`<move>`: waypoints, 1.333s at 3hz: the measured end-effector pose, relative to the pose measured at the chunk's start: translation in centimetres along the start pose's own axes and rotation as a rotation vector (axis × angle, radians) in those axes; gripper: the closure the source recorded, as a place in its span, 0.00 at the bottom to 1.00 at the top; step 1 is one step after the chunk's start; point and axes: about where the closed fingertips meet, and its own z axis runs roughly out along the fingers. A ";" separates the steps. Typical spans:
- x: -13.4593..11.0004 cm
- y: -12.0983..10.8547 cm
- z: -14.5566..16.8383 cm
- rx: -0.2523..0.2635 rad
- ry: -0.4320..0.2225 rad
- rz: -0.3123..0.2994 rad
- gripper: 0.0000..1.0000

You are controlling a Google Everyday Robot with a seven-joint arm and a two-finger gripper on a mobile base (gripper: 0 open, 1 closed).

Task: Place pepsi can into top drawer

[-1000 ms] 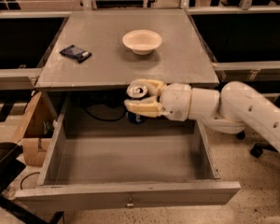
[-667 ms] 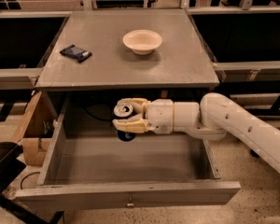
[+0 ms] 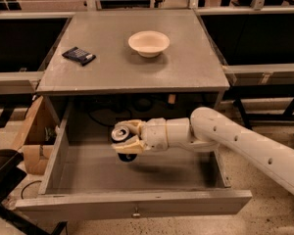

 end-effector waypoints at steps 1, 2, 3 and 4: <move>1.3 0.1 0.8 0.028 0.000 -0.027 1.00; 1.3 0.0 0.8 0.030 0.001 -0.028 0.81; 1.3 0.0 0.8 0.029 0.001 -0.028 0.57; 1.3 0.0 0.8 0.029 0.001 -0.028 0.27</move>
Offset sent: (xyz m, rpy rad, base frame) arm 0.0006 0.0040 -0.0127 -0.0005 -0.0272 -0.0178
